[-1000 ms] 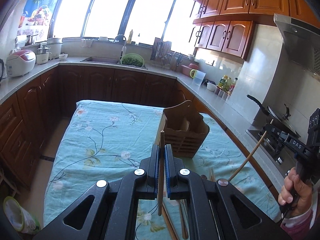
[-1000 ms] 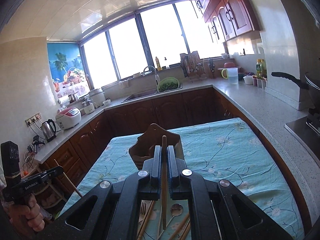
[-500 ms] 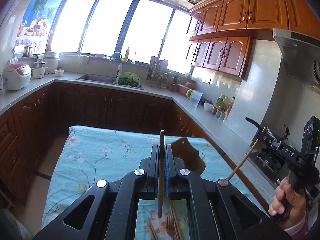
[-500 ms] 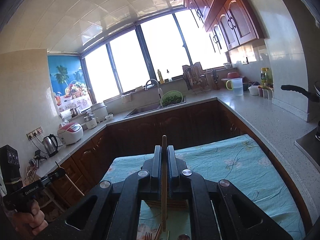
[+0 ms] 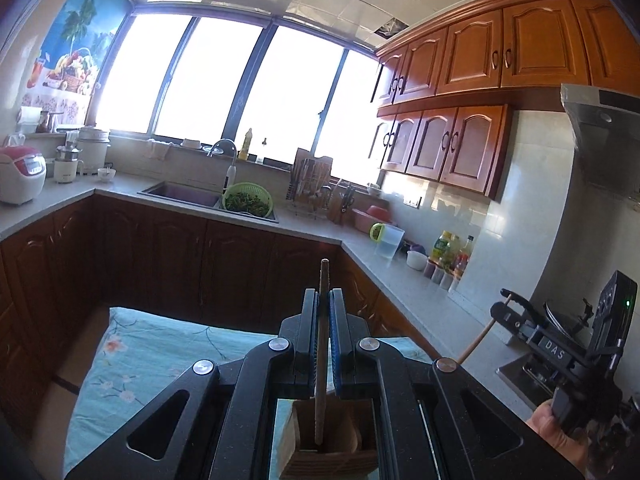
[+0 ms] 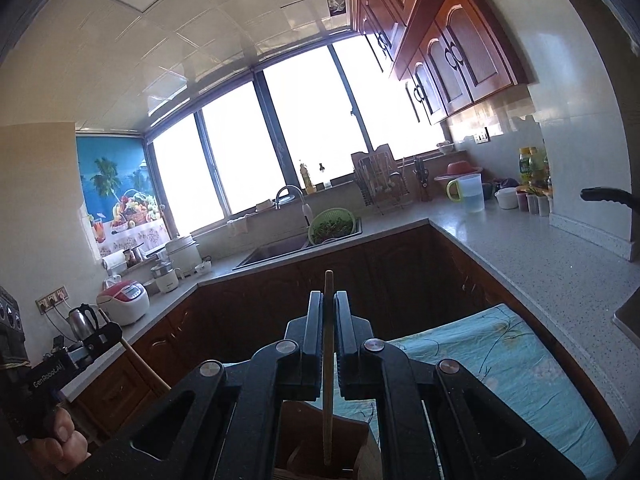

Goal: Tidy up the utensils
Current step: 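Lift both held chopsticks and lower them into the wooden caddy slots, then open both tools to release the chopsticks inside the caddy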

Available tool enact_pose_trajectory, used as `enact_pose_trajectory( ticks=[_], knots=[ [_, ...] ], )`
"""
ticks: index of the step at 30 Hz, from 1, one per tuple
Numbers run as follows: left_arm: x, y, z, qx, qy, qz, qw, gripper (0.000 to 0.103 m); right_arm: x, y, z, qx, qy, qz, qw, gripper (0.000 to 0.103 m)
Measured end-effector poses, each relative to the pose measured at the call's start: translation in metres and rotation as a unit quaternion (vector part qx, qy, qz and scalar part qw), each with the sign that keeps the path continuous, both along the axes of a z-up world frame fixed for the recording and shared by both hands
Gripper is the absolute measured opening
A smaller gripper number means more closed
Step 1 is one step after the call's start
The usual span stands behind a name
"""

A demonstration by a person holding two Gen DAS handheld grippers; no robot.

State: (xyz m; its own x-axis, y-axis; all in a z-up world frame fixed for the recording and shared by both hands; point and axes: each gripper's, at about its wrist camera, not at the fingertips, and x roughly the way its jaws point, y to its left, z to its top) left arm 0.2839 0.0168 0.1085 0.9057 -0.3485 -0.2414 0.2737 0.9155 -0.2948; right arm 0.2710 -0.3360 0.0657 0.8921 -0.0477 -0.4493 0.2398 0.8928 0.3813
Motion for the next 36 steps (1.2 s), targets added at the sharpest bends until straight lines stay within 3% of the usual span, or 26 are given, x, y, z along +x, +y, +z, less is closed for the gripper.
enact_pose_trajectory(
  ticks=[8, 13, 17, 27, 29, 30, 31, 32, 33, 34, 36],
  knots=[
    [0.068, -0.018, -0.08, -0.011, 0.04, 0.024, 0.9988, 0.003, 0.012, -0.001, -0.062, 0.015, 0.036, -0.012, 0.999, 0.005],
    [0.09, -0.031, -0.102, -0.002, 0.066, 0.021, 0.9976, 0.004, 0.013, -0.002, -0.086, 0.022, 0.053, -0.016, 0.998, 0.005],
    [0.106, -0.04, -0.106, 0.001, 0.077, 0.022, 0.9968, 0.004, 0.014, -0.008, -0.09, 0.03, 0.059, -0.02, 0.998, 0.005],
    [0.104, -0.037, -0.082, 0.007, 0.081, 0.021, 0.9965, 0.006, 0.015, -0.009, -0.092, 0.036, 0.071, -0.021, 0.997, 0.008],
    [0.101, -0.032, -0.08, 0.002, 0.086, 0.023, 0.996, 0.023, 0.015, -0.01, -0.09, 0.038, 0.073, -0.021, 0.996, 0.011],
    [0.092, -0.026, -0.079, -0.003, 0.083, 0.025, 0.9963, 0.027, 0.013, -0.011, -0.088, 0.04, 0.072, -0.024, 0.996, 0.018],
    [0.086, -0.021, -0.077, -0.006, 0.079, 0.027, 0.9965, 0.036, 0.011, -0.013, -0.086, 0.042, 0.07, -0.026, 0.996, 0.037],
    [0.082, -0.018, -0.075, -0.007, 0.075, 0.029, 0.9967, 0.044, 0.008, -0.014, -0.084, 0.046, 0.064, -0.027, 0.997, 0.048],
    [0.075, -0.014, -0.076, -0.007, 0.073, 0.032, 0.9968, 0.048, 0.003, -0.014, -0.08, 0.049, 0.055, -0.029, 0.997, 0.071],
    [0.071, -0.012, -0.074, -0.008, 0.072, 0.035, 0.9967, 0.057, -0.002, -0.015, -0.076, 0.051, 0.045, -0.032, 0.997, 0.082],
    [0.06, -0.009, -0.073, -0.008, 0.07, 0.045, 0.9965, 0.07, -0.013, -0.017, -0.066, 0.051, 0.026, -0.039, 0.998, 0.088]
  ],
)
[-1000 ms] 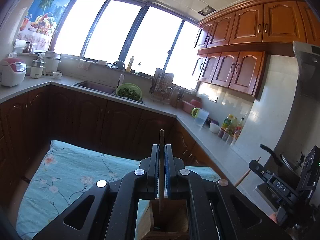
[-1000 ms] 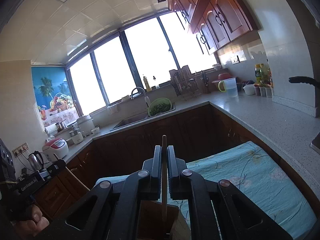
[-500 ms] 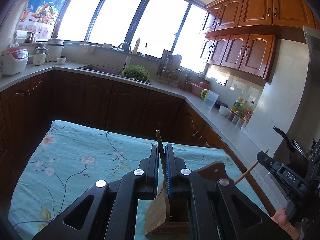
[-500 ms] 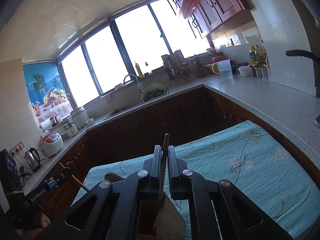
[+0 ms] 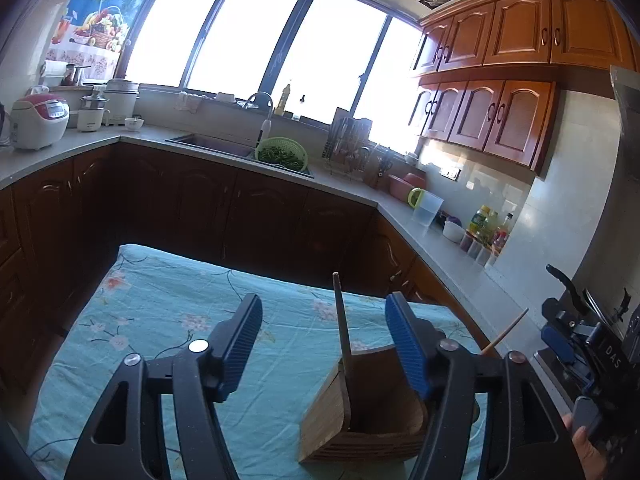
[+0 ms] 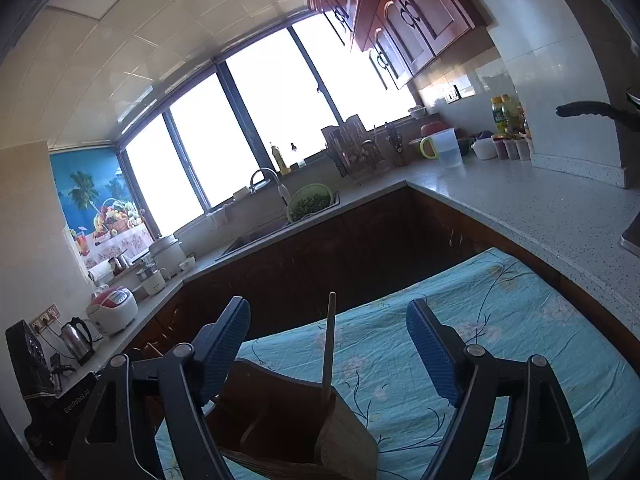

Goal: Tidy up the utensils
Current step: 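Open both tools to release the chopsticks inside the caddy, then move both open tools back down to the loose utensils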

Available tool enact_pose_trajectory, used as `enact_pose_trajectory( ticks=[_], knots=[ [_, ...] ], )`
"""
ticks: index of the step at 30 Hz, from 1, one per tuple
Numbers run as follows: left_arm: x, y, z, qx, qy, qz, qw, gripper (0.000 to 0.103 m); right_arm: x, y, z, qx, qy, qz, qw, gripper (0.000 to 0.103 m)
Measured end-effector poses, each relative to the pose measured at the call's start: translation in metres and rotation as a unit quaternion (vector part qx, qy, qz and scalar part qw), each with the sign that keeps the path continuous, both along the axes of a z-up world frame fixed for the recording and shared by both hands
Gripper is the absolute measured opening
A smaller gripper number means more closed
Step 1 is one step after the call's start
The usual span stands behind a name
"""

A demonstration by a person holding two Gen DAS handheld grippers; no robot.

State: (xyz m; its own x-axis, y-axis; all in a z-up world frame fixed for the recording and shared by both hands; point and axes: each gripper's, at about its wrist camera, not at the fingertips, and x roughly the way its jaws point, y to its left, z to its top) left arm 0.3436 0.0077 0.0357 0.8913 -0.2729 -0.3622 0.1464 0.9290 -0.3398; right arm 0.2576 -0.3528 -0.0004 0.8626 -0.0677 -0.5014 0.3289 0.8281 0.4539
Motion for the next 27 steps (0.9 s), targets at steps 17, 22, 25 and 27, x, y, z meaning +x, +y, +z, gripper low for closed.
enact_pose_trajectory(
  ticks=[17, 22, 25, 27],
  knots=[
    [-0.136, 0.025, -0.026, 0.015, 0.048, 0.02, 0.9985, 0.088, -0.123, 0.023, 0.009, 0.012, 0.029, 0.004, 1.0, 0.101],
    [-0.159, 0.031, -0.036, 0.017, 0.087, 0.019, 0.9959, 0.088, -0.153, 0.029, -0.009, 0.014, 0.067, -0.002, 0.998, 0.101],
    [-0.167, 0.032, -0.041, 0.024, 0.106, 0.02, 0.9939, 0.088, -0.165, 0.029, -0.019, 0.014, 0.091, -0.004, 0.996, 0.101],
    [-0.17, 0.03, -0.042, 0.023, 0.117, 0.02, 0.9927, 0.088, -0.171, 0.03, -0.026, 0.017, 0.102, -0.003, 0.995, 0.101]
  ],
)
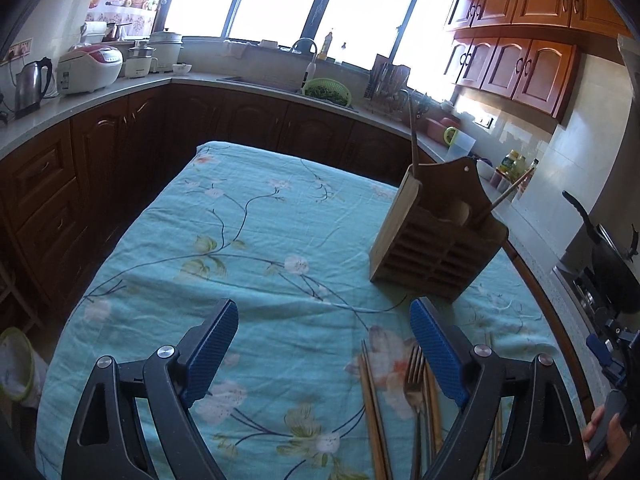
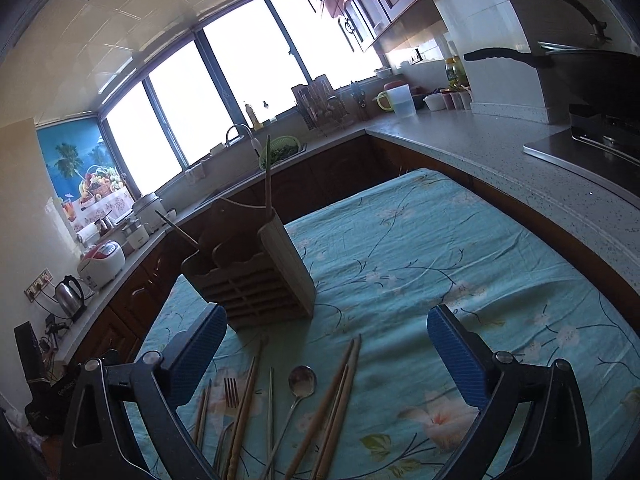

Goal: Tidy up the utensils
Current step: 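Move both open tools back down to the loose utensils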

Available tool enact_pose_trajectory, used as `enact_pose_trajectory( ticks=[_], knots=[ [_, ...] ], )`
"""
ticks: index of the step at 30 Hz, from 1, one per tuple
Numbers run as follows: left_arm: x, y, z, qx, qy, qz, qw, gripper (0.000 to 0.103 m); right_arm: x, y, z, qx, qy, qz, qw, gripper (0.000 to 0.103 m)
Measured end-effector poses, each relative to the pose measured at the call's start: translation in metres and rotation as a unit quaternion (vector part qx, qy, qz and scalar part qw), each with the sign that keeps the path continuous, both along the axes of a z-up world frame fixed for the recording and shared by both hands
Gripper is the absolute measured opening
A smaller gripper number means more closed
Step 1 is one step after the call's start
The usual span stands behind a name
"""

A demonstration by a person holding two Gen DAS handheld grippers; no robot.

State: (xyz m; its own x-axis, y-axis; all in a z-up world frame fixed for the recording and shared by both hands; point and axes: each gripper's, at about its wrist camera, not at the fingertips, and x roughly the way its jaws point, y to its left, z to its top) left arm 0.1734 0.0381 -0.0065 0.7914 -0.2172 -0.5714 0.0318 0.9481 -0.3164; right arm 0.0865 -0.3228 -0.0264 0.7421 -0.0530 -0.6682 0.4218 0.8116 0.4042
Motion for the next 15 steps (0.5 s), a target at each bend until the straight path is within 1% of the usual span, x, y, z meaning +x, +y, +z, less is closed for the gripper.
enact_pose_trajectory(
  ticks=[7, 11, 12, 14, 15],
  knots=[
    [-0.005, -0.007, -0.002, 0.009, 0.025, -0.009, 0.9996, 0.088, -0.009, 0.001, -0.018, 0.005, 0.03, 0.001, 1.0, 0.101],
    [0.0, -0.014, -0.004, 0.027, 0.04, -0.016, 0.9987, 0.087, -0.006, 0.004, -0.023, -0.008, 0.045, 0.007, 0.999, 0.1],
    [0.003, -0.016, -0.006, 0.031, 0.047, -0.021, 0.9982, 0.087, -0.005, 0.005, -0.025, -0.012, 0.048, 0.009, 0.999, 0.098],
    [0.007, -0.022, -0.009, 0.045, 0.063, -0.031, 0.9965, 0.086, -0.001, 0.006, -0.029, -0.02, 0.063, 0.014, 0.998, 0.088],
    [0.009, -0.026, -0.011, 0.056, 0.071, -0.035, 0.9953, 0.085, 0.002, 0.007, -0.032, -0.021, 0.073, 0.017, 0.997, 0.077]
  ],
)
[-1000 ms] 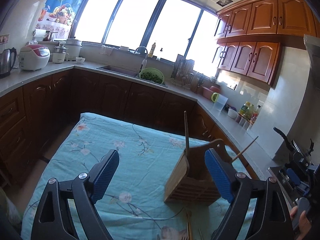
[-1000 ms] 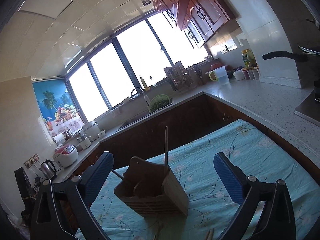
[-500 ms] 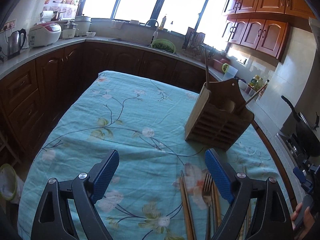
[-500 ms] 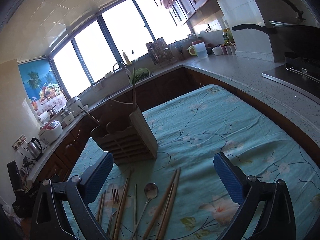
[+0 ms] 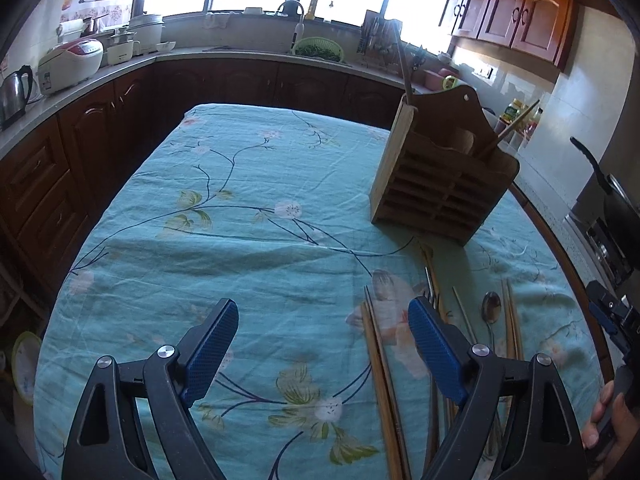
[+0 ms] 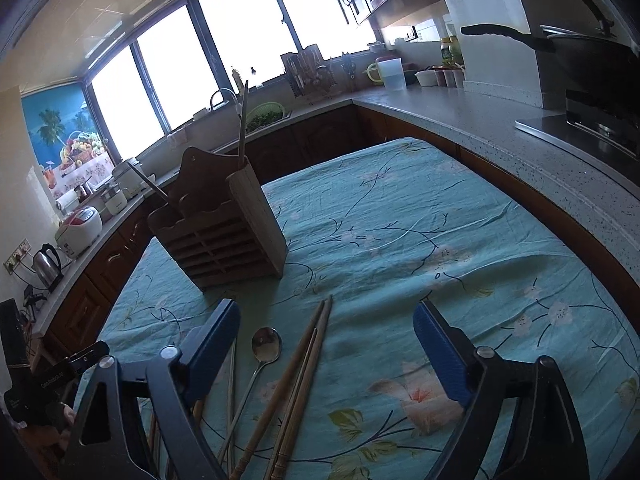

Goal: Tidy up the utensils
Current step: 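Move both open tools back down to the loose utensils, then close the right tool on a chopstick while the left tool grasps another chopstick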

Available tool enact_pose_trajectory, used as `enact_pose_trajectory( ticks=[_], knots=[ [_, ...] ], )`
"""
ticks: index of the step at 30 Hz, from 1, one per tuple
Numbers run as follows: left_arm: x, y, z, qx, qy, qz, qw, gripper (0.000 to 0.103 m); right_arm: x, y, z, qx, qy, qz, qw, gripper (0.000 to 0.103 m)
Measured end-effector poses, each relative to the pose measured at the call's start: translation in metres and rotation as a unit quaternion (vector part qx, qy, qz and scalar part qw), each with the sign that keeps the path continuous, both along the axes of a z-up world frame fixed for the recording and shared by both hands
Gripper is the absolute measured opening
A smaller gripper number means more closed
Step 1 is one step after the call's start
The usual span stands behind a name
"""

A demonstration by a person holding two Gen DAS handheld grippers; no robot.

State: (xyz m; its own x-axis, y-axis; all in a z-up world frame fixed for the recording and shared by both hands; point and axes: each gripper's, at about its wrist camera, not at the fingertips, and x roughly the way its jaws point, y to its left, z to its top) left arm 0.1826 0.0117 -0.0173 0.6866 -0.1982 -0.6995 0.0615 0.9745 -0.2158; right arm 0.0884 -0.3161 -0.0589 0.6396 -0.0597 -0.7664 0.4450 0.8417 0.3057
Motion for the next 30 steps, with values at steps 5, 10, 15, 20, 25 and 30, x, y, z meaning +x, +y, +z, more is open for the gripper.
enact_pose_trajectory(
  ticks=[5, 10, 15, 20, 25, 30],
  knots=[
    [0.011, -0.015, -0.012, 0.031, 0.041, -0.021, 0.9985, 0.069, 0.014, 0.002, -0.022, 0.007, 0.047, 0.014, 0.999, 0.055],
    [0.024, -0.022, -0.021, 0.034, 0.071, -0.028, 0.9965, 0.061, 0.025, 0.007, -0.042, 0.009, 0.078, 0.031, 0.996, 0.045],
    [0.034, -0.029, -0.03, 0.039, 0.089, -0.038, 0.9946, 0.054, 0.038, 0.009, -0.059, 0.011, 0.104, 0.041, 0.994, 0.037],
    [0.042, -0.035, -0.037, 0.049, 0.091, -0.043, 0.9938, 0.048, 0.051, 0.011, -0.073, 0.007, 0.126, 0.049, 0.991, 0.028],
    [0.046, -0.038, -0.039, 0.057, 0.086, -0.05, 0.9934, 0.048, 0.063, 0.014, -0.082, -0.011, 0.143, 0.059, 0.988, 0.02],
    [0.047, -0.045, -0.041, 0.08, 0.082, -0.064, 0.9913, 0.047, 0.073, 0.01, -0.085, -0.017, 0.149, 0.065, 0.987, 0.018]
  ],
)
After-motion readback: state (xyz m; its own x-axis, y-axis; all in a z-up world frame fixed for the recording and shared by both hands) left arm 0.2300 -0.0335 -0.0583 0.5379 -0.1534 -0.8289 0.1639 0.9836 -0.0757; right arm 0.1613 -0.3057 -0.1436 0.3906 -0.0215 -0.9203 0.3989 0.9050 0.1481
